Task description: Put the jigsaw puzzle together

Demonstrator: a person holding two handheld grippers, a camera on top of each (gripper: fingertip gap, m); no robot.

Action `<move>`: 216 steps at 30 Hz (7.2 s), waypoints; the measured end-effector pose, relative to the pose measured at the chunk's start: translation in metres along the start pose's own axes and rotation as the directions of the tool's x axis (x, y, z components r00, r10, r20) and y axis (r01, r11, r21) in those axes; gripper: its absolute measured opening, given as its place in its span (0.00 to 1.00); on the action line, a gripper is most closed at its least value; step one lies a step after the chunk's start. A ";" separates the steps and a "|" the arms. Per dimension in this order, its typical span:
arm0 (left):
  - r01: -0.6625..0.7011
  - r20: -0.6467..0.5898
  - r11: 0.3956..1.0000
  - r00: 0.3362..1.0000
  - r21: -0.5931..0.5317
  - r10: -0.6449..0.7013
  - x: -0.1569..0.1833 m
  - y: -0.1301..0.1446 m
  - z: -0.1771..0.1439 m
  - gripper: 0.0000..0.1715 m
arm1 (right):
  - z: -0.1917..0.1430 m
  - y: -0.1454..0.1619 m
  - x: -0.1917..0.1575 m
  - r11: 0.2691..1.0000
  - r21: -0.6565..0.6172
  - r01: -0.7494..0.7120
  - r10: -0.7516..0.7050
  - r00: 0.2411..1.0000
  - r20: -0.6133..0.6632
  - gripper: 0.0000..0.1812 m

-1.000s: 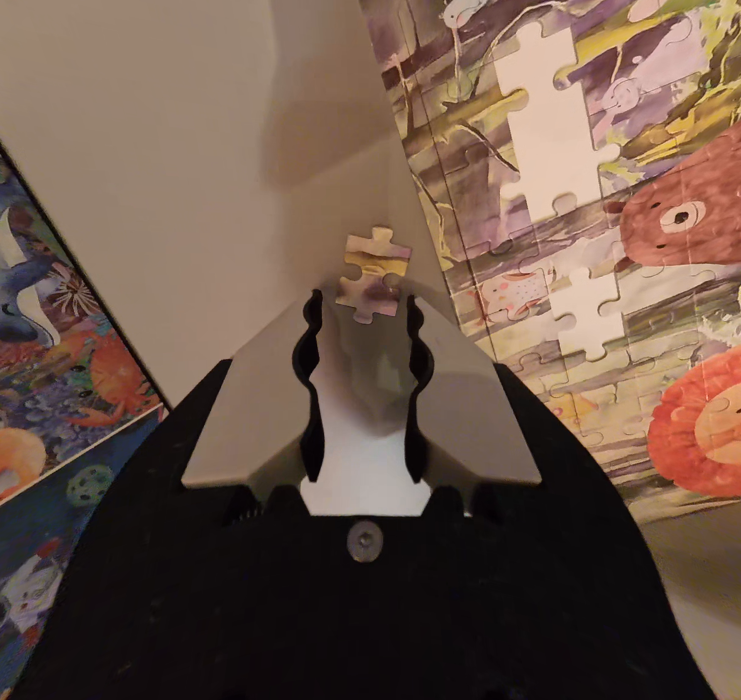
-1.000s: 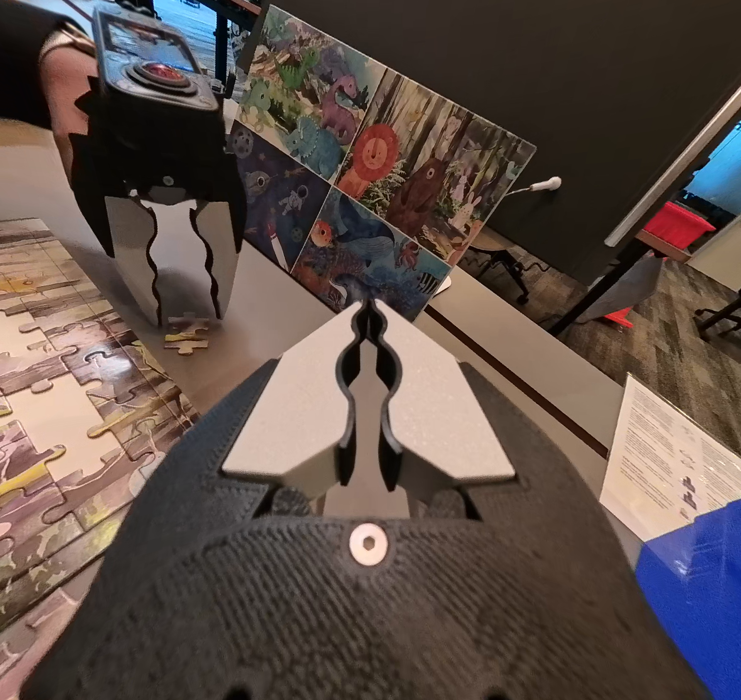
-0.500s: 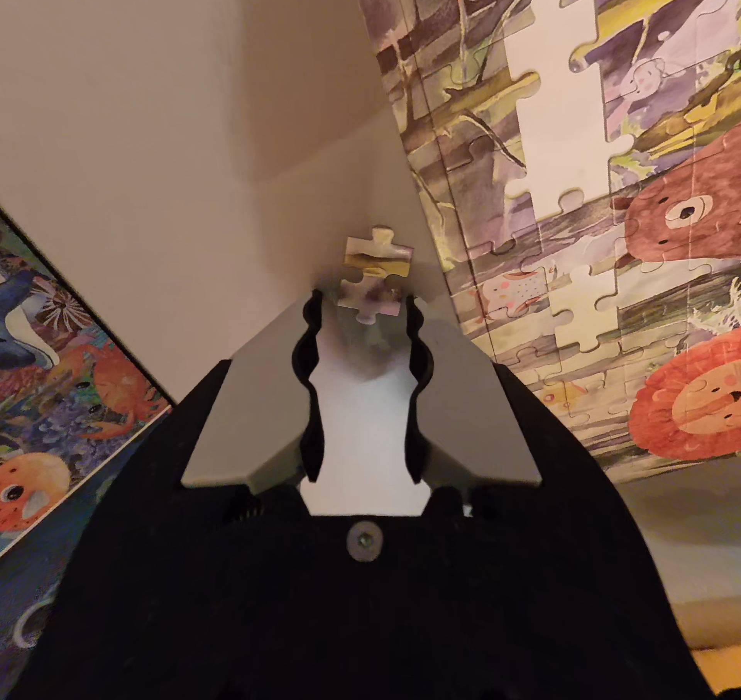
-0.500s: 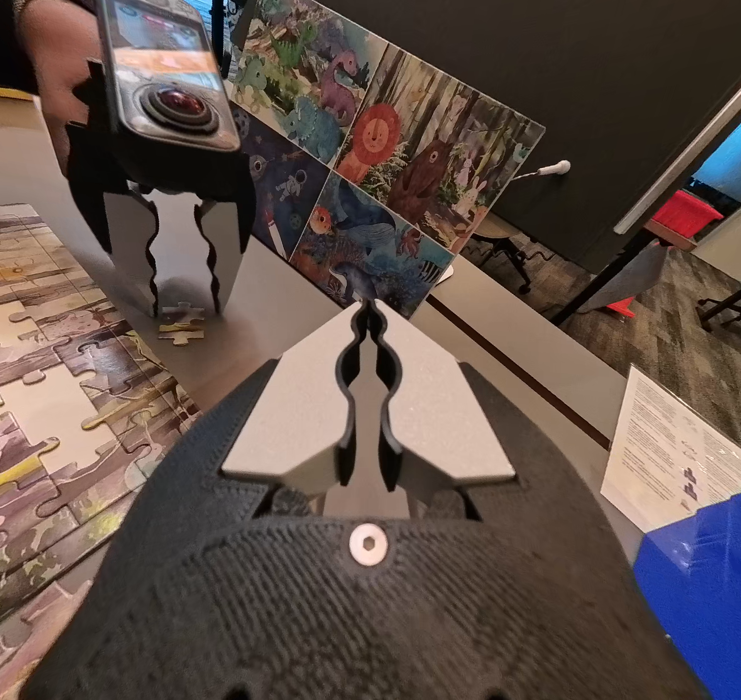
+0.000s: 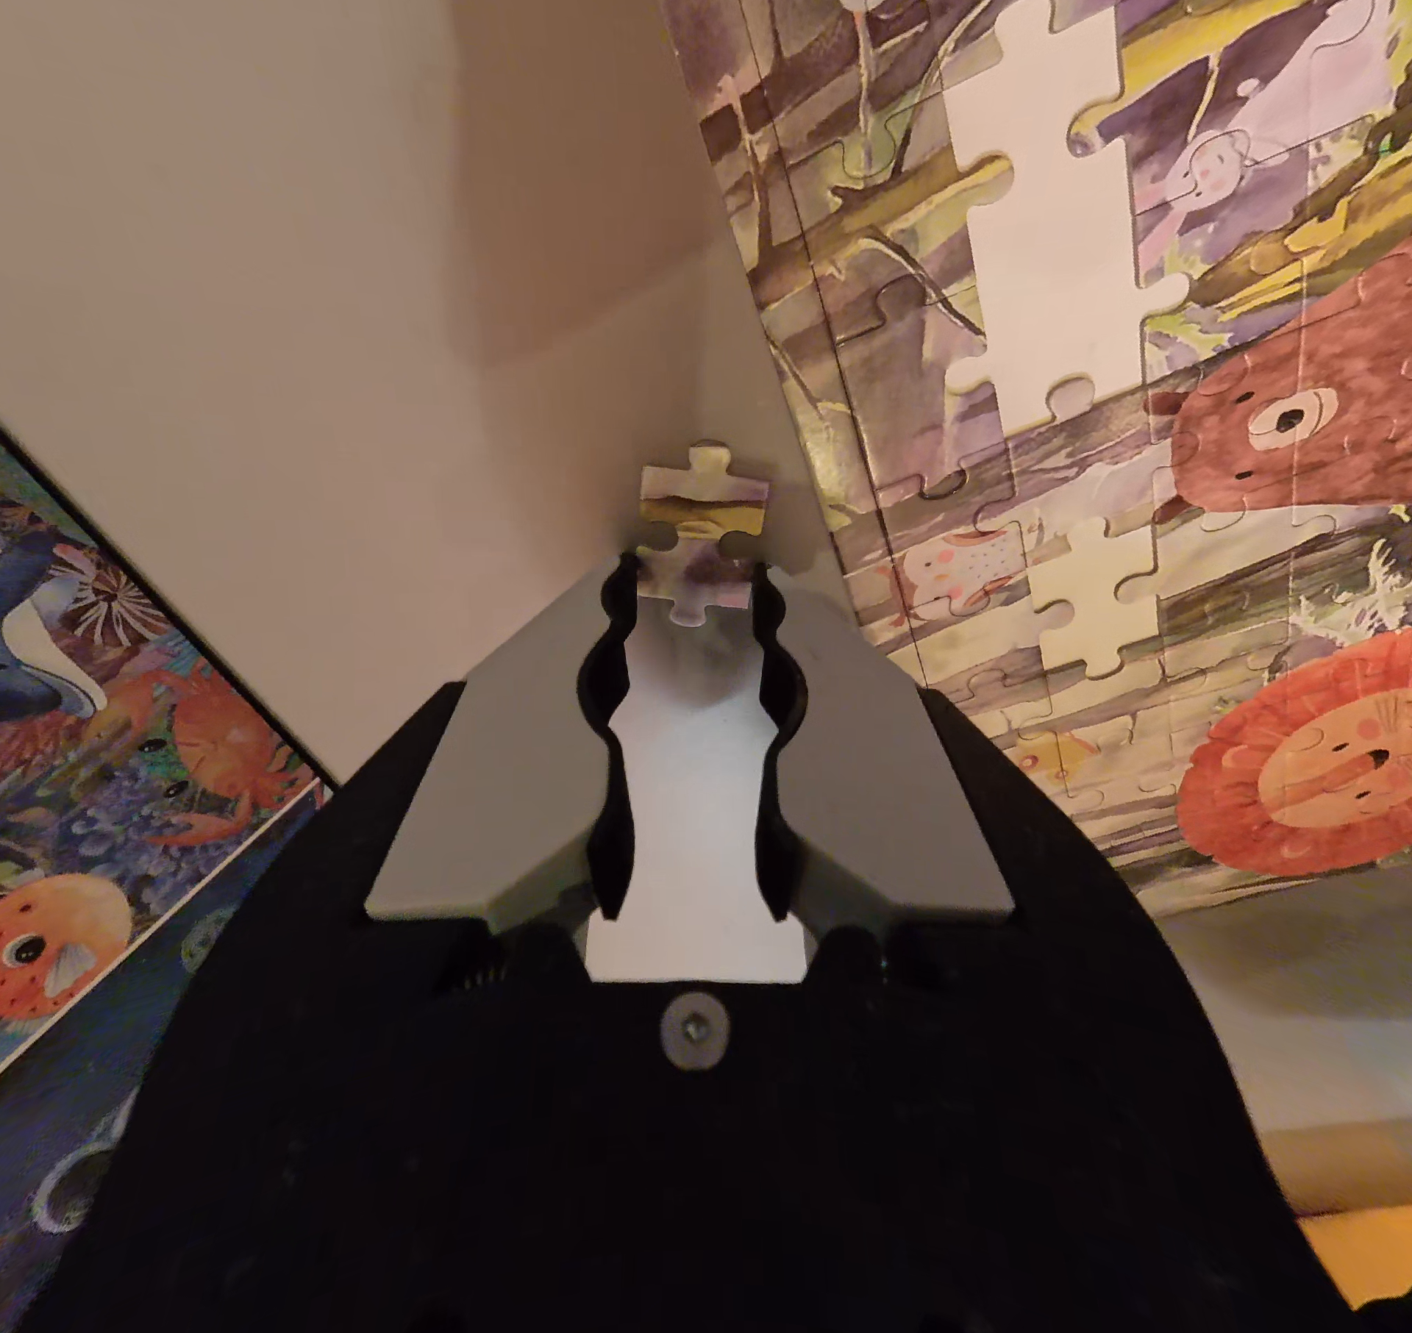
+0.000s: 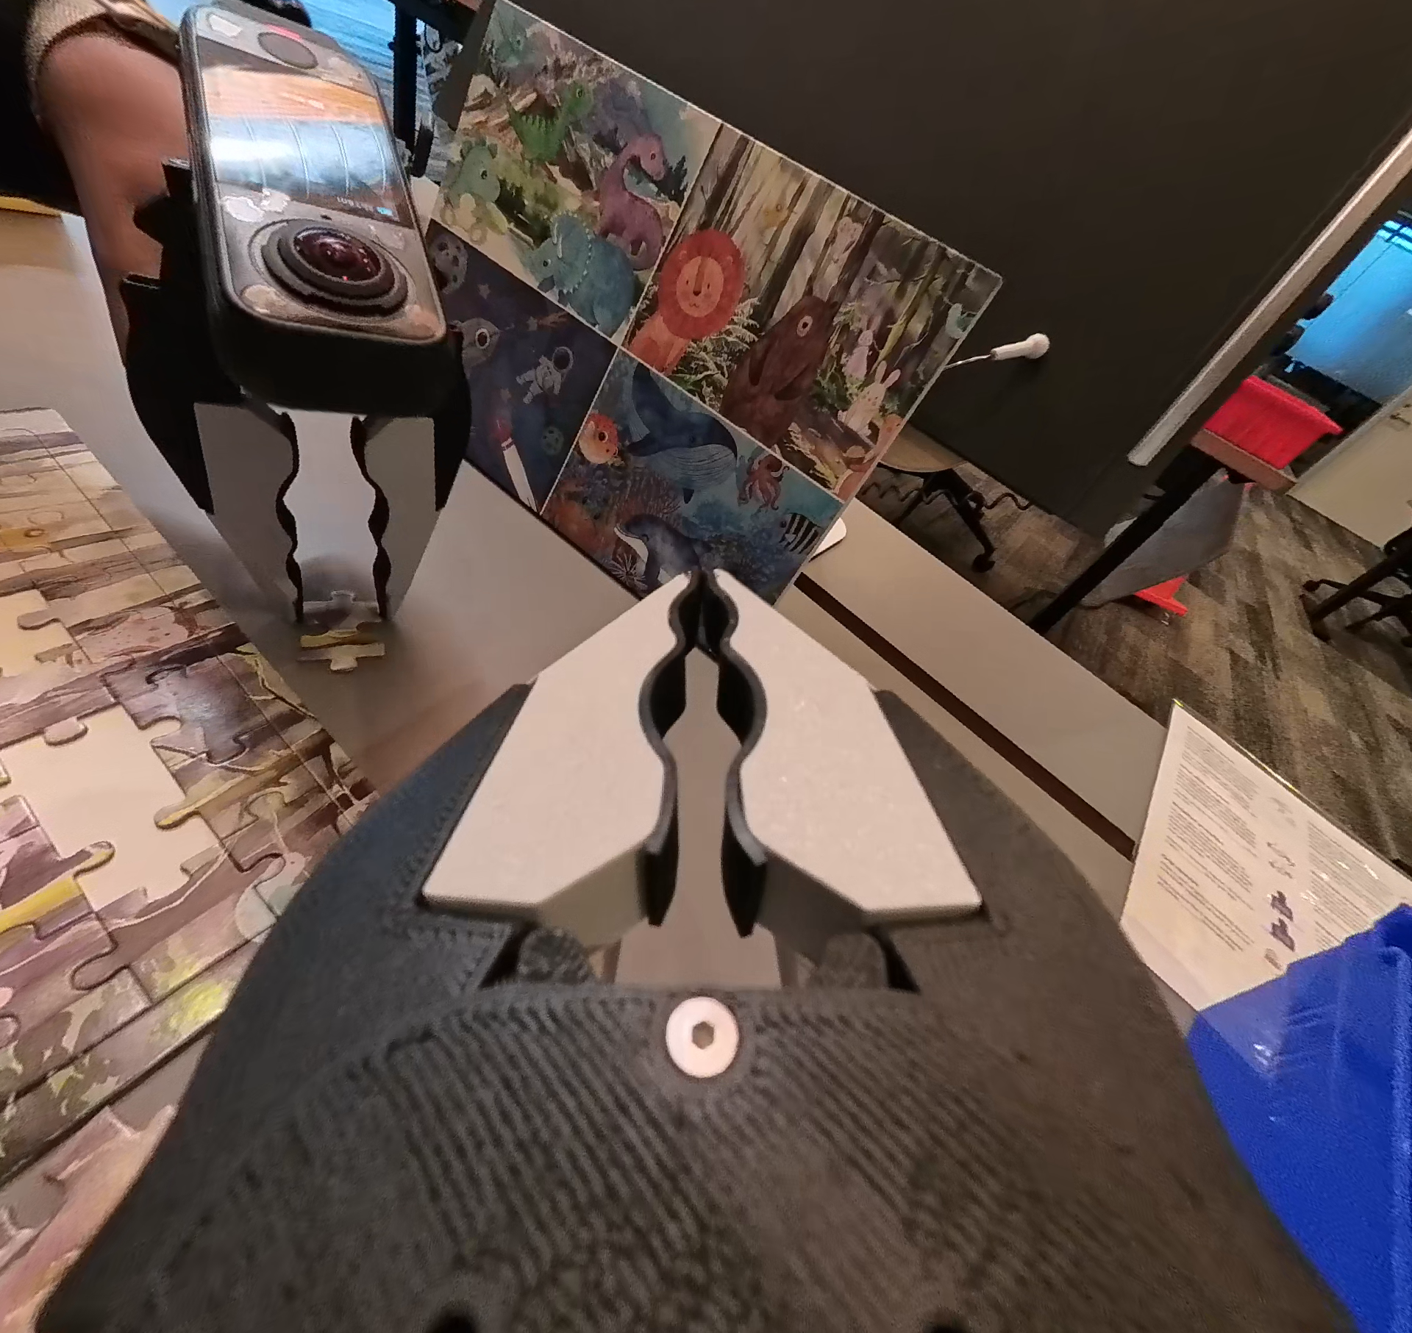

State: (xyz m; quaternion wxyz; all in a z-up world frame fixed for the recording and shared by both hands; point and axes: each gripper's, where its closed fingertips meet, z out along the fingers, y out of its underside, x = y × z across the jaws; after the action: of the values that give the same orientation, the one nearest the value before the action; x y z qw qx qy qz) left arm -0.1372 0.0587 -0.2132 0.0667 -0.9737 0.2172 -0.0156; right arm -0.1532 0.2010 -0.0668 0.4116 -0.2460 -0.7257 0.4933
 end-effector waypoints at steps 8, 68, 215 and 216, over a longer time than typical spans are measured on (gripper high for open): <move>0.036 0.021 0.998 0.999 0.047 -0.037 -0.001 0.001 0.000 0.17 | -0.001 0.001 0.004 1.000 -0.004 -0.012 0.012 1.000 -0.013 0.00; 0.588 -0.182 0.635 0.789 0.501 -0.587 0.076 -0.085 -0.024 0.24 | -0.032 0.042 -0.108 0.983 -0.171 -0.066 0.147 0.842 0.519 0.00; 0.426 -0.029 0.322 0.638 0.845 -0.770 0.035 0.030 -0.078 0.00 | -0.036 0.045 -0.041 0.953 -0.031 -0.301 0.299 0.920 0.254 0.01; 0.421 -0.030 0.314 0.636 0.851 -0.771 0.035 0.032 -0.080 0.00 | -0.037 0.045 -0.040 0.953 -0.029 -0.303 0.300 0.921 0.250 0.01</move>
State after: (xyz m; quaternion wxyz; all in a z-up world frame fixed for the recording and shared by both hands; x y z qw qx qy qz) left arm -0.1232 0.0055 -0.1380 0.5241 -0.8213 -0.2184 0.0563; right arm -0.1031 0.2068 -0.1156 0.2367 -0.2878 -0.7230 0.5818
